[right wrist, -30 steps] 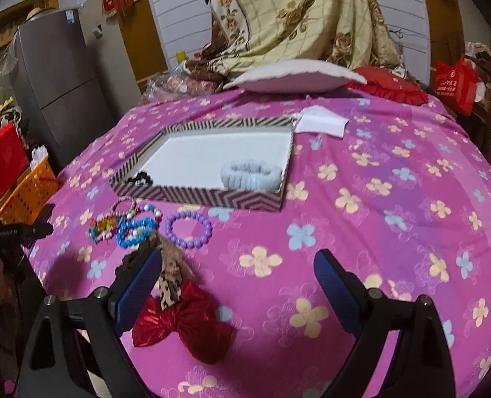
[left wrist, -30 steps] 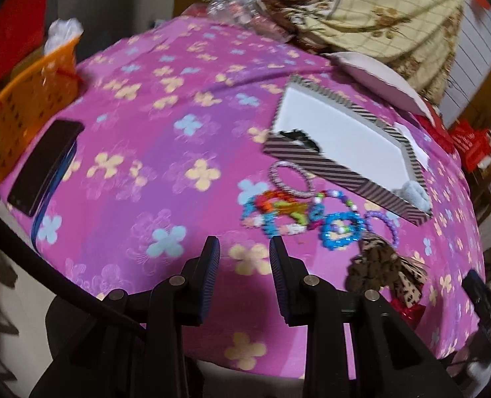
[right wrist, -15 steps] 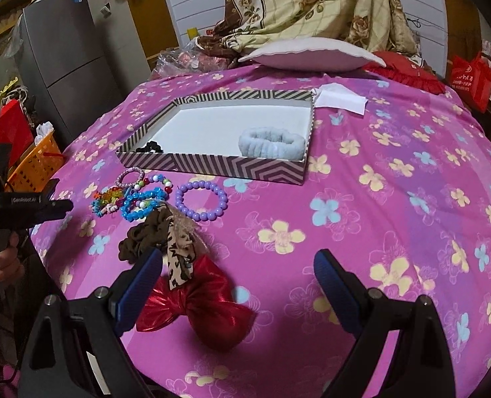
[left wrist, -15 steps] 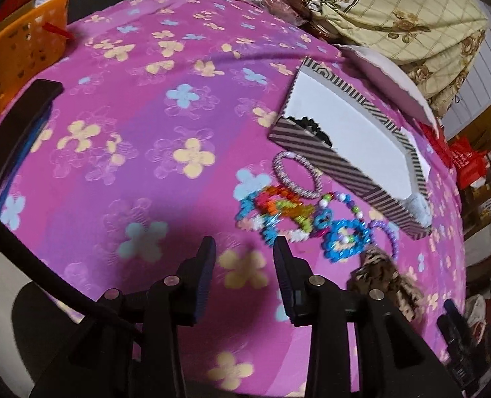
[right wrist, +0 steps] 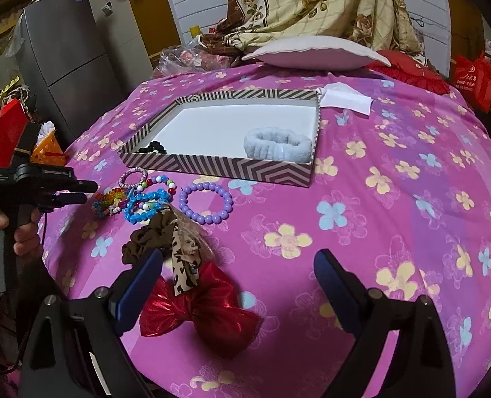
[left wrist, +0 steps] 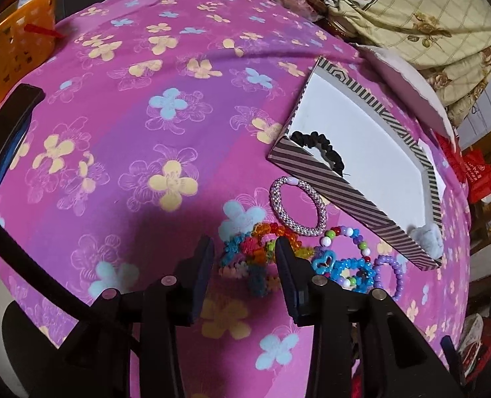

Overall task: Organize jewelry
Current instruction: 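Move the left tool to the multicolor bead bracelet while the right tool reaches the brown scrunchie, then grasp the bead bracelet with the left tool while the right tool grasps the brown scrunchie and leopard bow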

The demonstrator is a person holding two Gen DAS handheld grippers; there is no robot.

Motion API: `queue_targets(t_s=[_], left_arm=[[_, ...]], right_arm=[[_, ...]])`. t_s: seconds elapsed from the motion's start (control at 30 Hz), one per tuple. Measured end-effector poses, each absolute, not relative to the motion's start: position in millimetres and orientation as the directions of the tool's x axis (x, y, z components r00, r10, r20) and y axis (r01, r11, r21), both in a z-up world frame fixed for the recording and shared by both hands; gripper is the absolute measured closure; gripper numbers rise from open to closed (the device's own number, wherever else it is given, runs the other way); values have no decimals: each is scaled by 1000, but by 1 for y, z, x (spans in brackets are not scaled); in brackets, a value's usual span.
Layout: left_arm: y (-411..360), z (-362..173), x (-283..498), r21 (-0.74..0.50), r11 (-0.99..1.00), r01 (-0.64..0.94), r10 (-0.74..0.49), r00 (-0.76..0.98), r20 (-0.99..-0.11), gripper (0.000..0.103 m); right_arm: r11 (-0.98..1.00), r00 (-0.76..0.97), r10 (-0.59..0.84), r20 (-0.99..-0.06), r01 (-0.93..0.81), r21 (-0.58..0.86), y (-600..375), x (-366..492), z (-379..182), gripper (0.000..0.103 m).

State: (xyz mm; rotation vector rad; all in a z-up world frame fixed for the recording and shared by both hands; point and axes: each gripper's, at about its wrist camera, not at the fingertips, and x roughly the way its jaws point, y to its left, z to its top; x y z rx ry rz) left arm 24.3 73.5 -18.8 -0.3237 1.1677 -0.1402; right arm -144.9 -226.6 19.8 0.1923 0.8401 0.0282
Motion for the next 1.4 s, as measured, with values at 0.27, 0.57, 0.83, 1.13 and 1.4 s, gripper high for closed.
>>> queue_targets(t_s=[0.27, 0.57, 0.83, 1.13, 1.4], left_arm=[[62, -28, 32, -310, 950, -35, -276, 366, -889, 64], [65, 4, 25, -342, 939, 30, -322, 421, -848, 72], [74, 61, 7, -387, 914, 122, -395, 491, -777, 72], [79, 88, -3, -395, 907, 143, -409, 517, -752, 72], [78, 86, -12, -391, 909, 144, -407, 510, -758, 72]], right_arm=[[987, 657, 114, -745, 13, 162, -215, -133, 19, 8], [984, 592, 178, -786, -104, 144, -184, -103, -1, 34], [971, 578, 241, -779, -133, 201, -179, -95, -13, 85], [966, 632, 257, -732, -171, 192, -181, -105, 23, 94], [969, 629, 244, -738, -183, 165, -179, -106, 29, 64]])
